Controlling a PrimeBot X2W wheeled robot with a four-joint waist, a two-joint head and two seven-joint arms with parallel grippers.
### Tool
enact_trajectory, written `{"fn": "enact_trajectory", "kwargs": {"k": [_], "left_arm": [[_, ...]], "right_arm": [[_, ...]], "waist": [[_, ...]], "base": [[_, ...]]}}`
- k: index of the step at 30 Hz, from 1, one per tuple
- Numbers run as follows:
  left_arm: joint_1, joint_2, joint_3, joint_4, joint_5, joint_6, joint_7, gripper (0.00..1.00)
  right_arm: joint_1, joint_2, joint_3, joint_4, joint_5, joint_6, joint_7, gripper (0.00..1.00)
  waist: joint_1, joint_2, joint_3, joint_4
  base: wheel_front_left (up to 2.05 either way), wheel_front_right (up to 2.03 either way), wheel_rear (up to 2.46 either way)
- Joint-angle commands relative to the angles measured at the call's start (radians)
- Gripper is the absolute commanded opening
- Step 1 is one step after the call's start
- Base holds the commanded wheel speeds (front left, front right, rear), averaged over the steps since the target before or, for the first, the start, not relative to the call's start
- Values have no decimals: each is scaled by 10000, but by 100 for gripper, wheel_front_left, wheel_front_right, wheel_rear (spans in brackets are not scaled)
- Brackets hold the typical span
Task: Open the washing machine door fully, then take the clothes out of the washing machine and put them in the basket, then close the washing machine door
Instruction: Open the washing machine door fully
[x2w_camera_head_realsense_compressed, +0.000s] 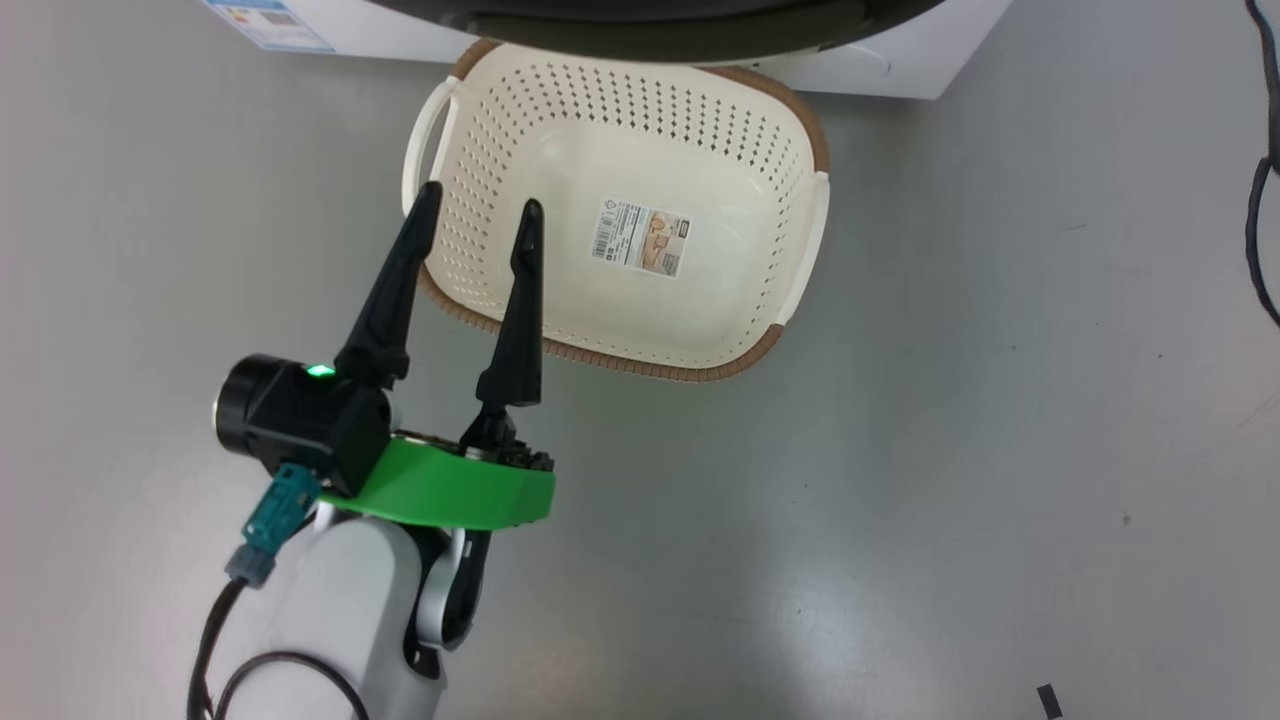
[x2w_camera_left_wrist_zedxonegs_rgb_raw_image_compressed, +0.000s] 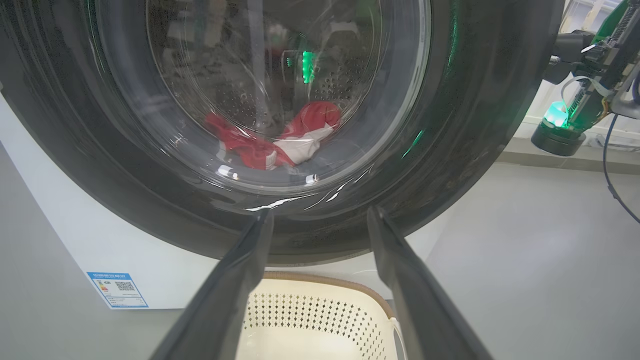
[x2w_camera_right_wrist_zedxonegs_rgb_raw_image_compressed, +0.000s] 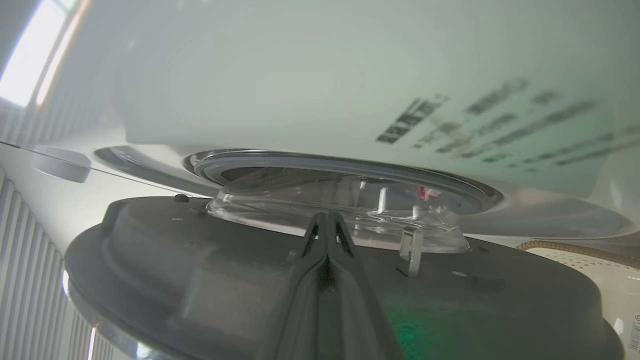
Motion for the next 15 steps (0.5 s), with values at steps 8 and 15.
{"fn": "enact_trajectory", "kwargs": {"k": [8,15], "left_arm": [[102,260,530,6,255,-69,-49,100],[290,260,724,276,327,-136,-49,100]], "right_arm": [[1085,514,298,-817,-100,52,477,0],[1808,702,582,-791,-253,52,721,0]], "waist": [[0,0,-511,-312],[0,0,-1065,-506]], "base": [[0,0,0],[0,0,0]]}}
